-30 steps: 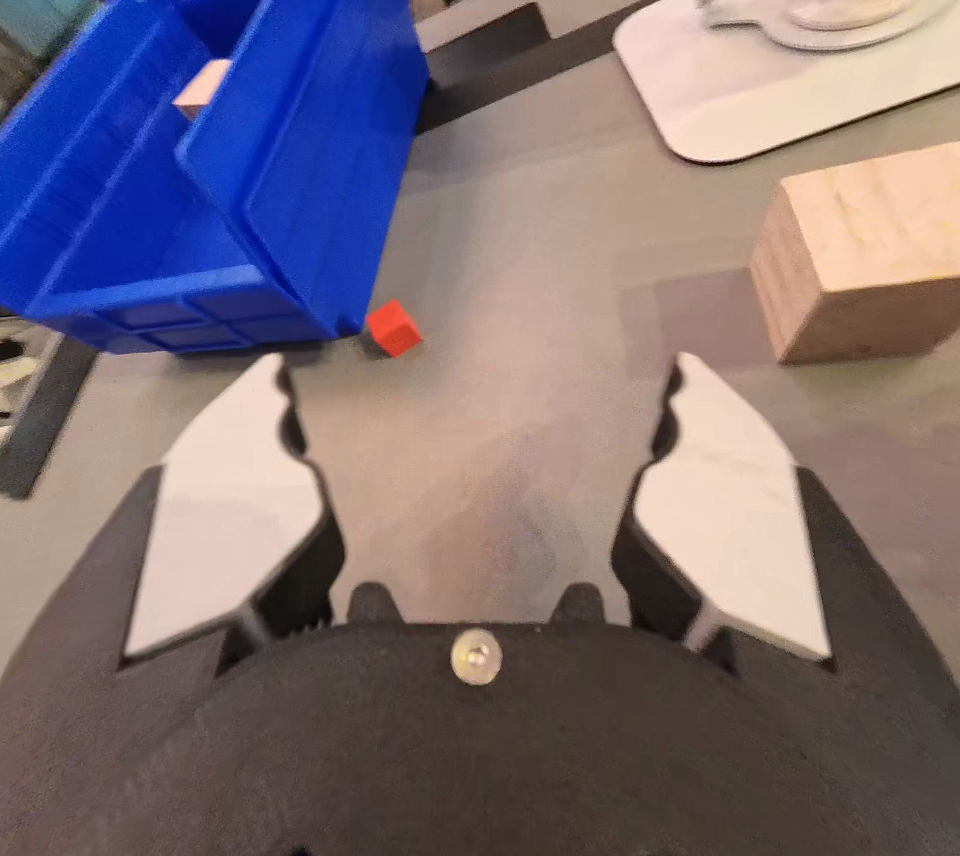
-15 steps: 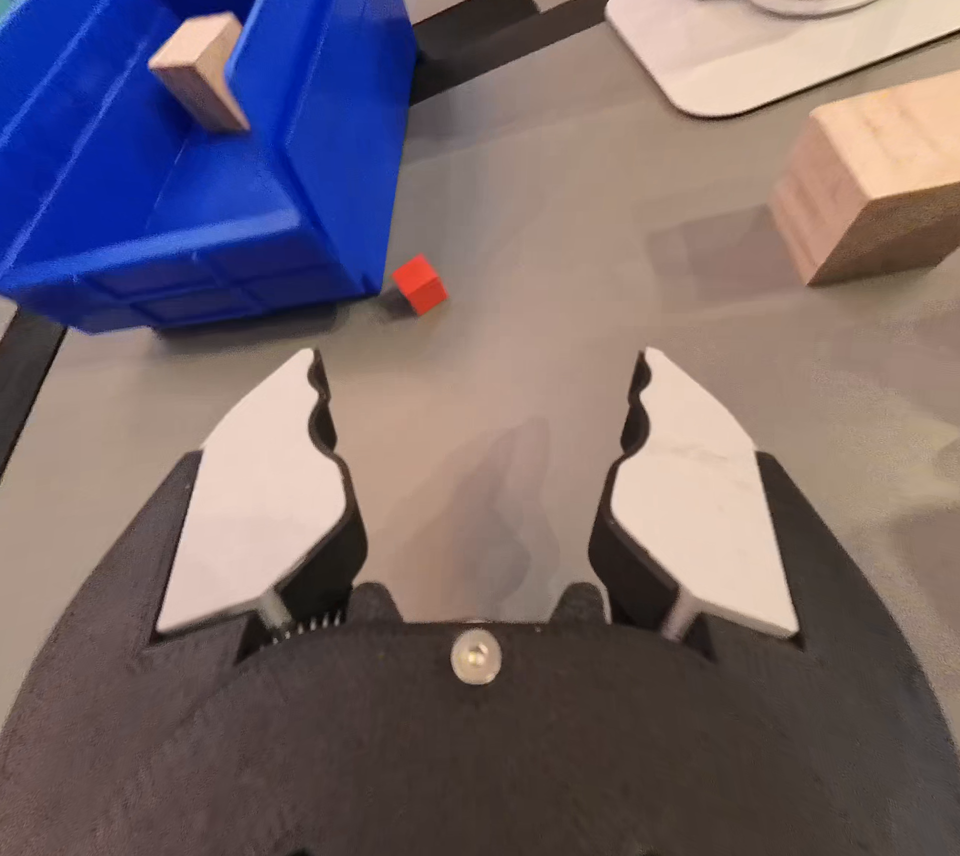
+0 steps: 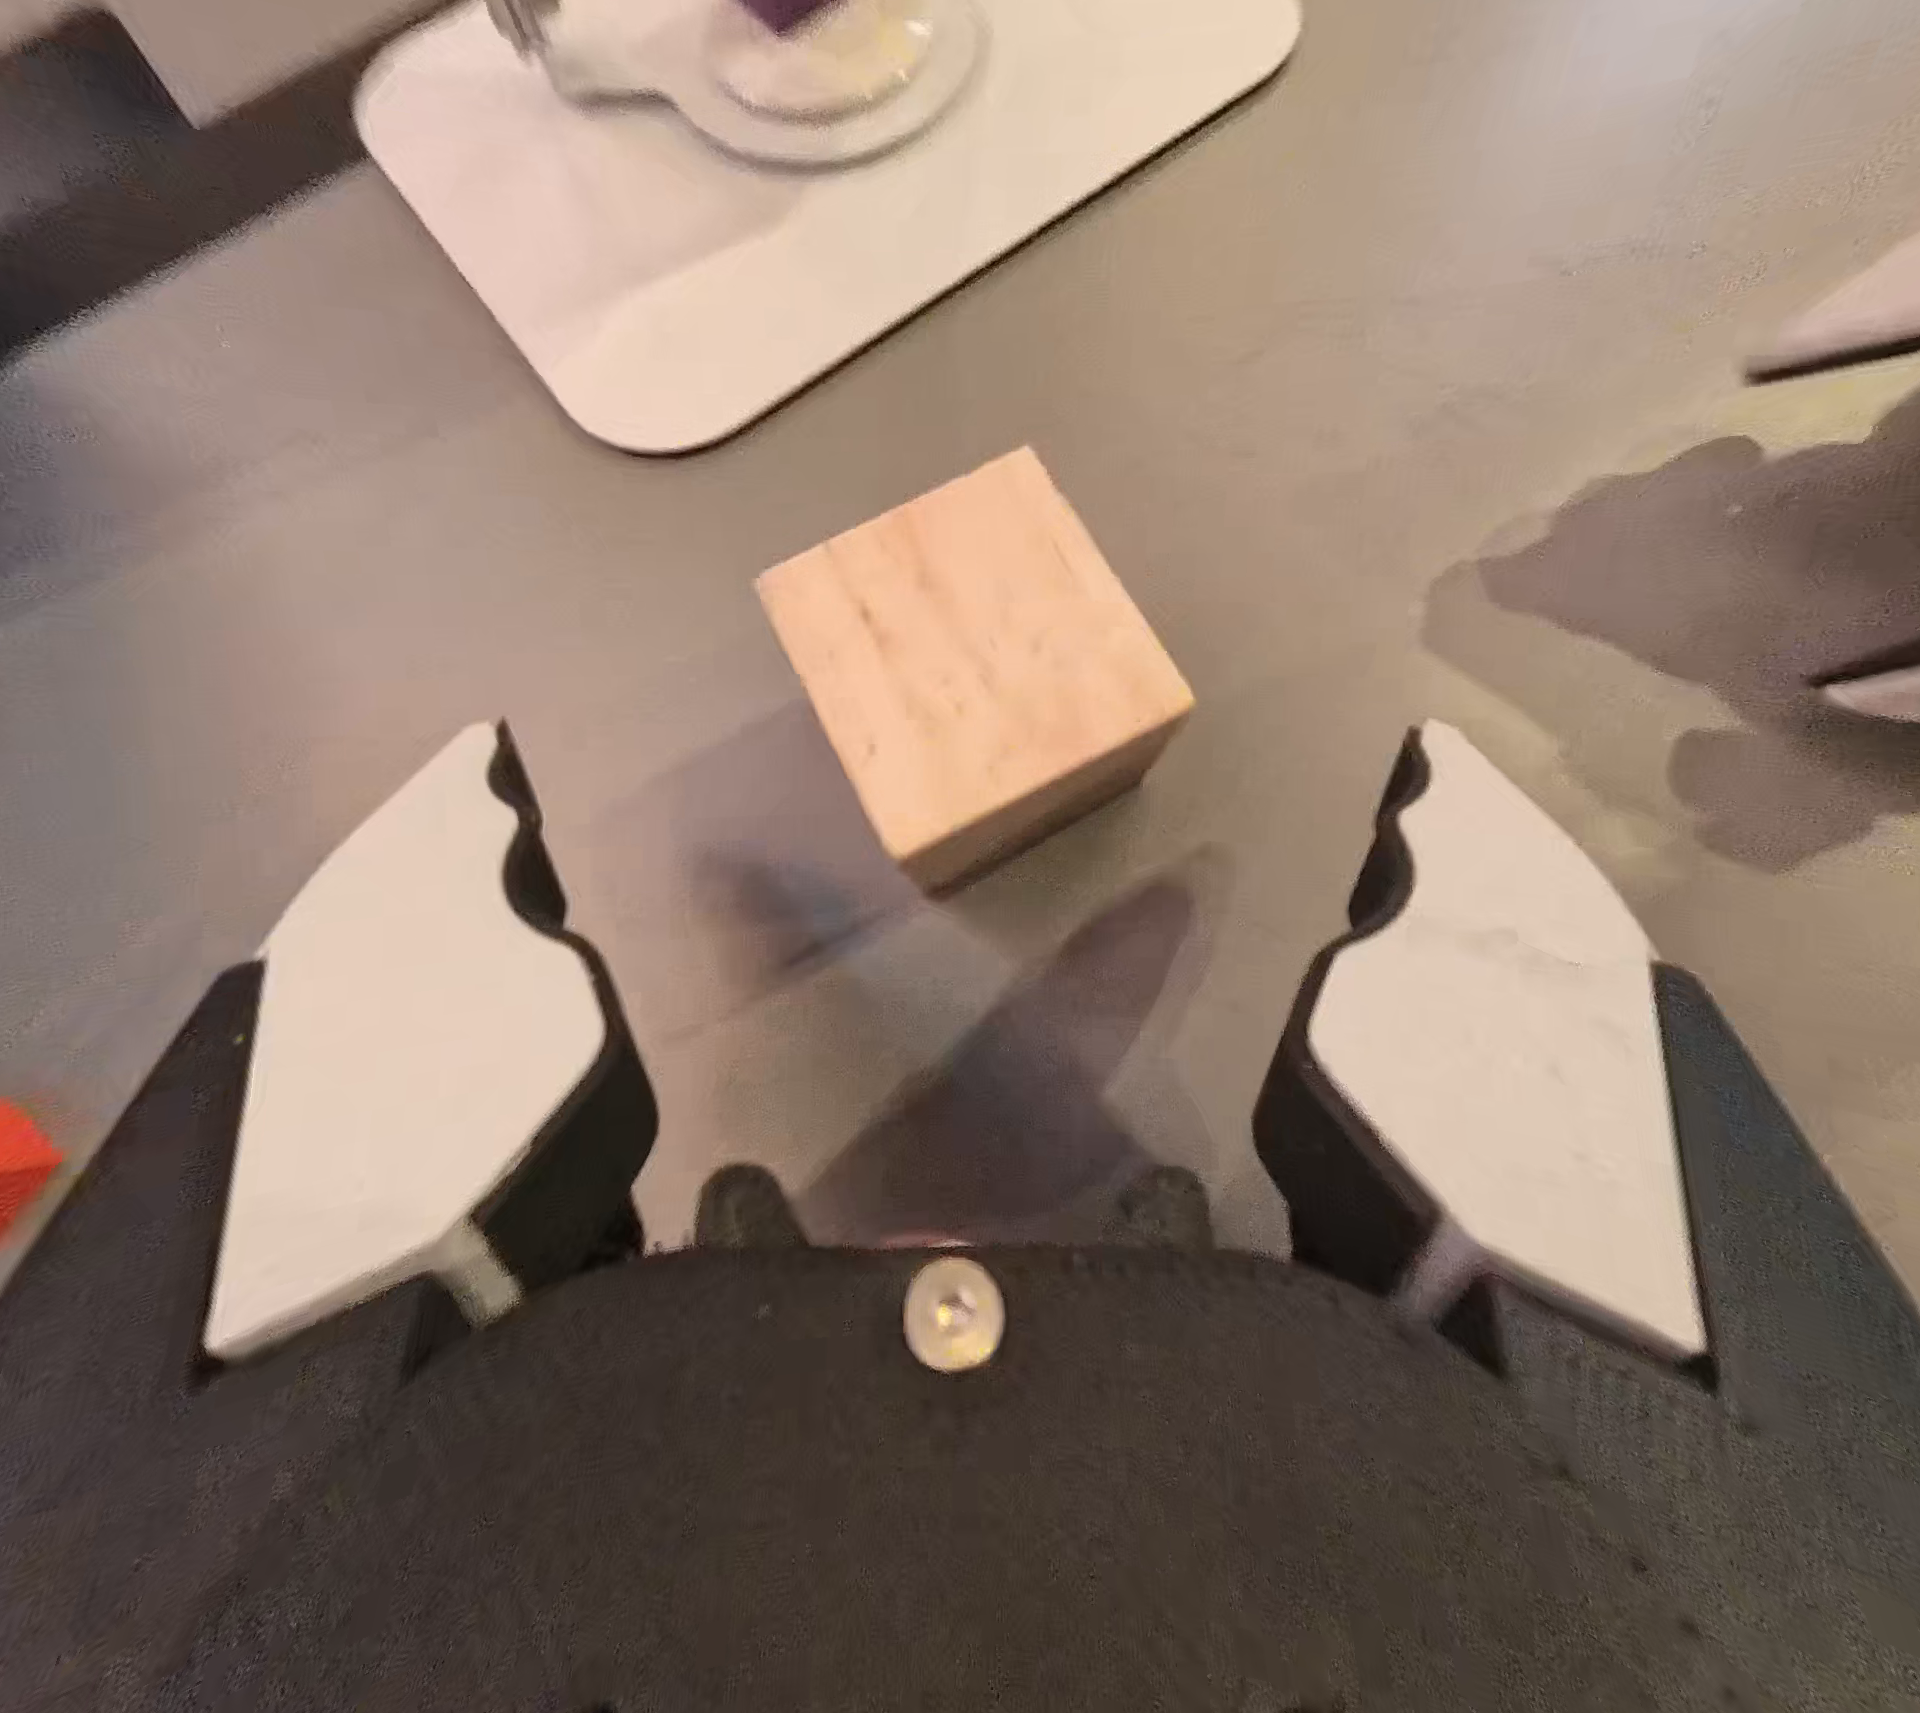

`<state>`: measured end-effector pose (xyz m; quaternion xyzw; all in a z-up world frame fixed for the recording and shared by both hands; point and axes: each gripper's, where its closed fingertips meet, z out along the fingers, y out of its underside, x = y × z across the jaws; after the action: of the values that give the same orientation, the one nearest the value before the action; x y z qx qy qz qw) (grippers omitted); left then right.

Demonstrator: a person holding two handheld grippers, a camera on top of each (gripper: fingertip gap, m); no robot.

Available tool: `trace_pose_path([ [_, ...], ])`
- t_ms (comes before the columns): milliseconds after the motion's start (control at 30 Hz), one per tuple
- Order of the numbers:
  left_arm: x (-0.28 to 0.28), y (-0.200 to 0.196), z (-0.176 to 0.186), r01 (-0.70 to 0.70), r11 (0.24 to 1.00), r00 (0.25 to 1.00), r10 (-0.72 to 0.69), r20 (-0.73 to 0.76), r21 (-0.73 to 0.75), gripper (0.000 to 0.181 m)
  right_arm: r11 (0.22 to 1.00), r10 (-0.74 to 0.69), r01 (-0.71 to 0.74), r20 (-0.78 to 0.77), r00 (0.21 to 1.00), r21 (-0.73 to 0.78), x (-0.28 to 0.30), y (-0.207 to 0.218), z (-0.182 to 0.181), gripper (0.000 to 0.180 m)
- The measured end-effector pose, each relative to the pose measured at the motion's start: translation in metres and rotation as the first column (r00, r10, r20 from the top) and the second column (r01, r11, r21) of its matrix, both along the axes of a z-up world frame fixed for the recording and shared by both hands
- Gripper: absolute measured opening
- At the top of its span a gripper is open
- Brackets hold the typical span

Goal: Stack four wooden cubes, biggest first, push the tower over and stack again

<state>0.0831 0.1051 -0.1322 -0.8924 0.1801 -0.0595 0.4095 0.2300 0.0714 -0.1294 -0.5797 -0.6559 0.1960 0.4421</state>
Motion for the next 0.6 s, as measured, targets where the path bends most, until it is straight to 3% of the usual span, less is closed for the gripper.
trace_pose_path([
  [67, 0.002, 0.009, -0.017, -0.044, 0.998, 0.999, 0.044, -0.019, -0.046, 0.146, 1.000, 0.006, -0.006, 0.003, 1.000, 0.003, 0.002, 0.000, -0.001, 0.053],
  [133, 0.003, 0.010, -0.031, -0.070, 0.989, 0.997, 0.063, -0.052, -0.133, 0.133, 1.000, 0.017, -0.017, 0.019, 1.000, 0.005, 0.001, -0.002, -0.003, 0.052],
  [200, 0.009, 0.011, -0.025, -0.052, 0.991, 0.998, 0.055, 0.019, -0.122, 0.080, 1.000, 0.026, -0.026, 0.031, 0.999, 0.009, 0.000, -0.003, -0.005, 0.051],
  [400, -0.003, 0.004, -0.021, -0.079, 0.991, 0.997, 0.080, -0.002, -0.112, 0.077, 0.999, 0.042, -0.042, 0.018, 0.999, 0.002, 0.000, -0.005, -0.003, 0.047],
  [600, -0.081, -0.038, 0.042, -0.242, 0.968, 0.969, 0.245, -0.036, 0.066, 0.076, 0.999, 0.031, -0.031, 0.017, 0.999, 0.011, 0.001, -0.002, -0.002, 0.049],
])
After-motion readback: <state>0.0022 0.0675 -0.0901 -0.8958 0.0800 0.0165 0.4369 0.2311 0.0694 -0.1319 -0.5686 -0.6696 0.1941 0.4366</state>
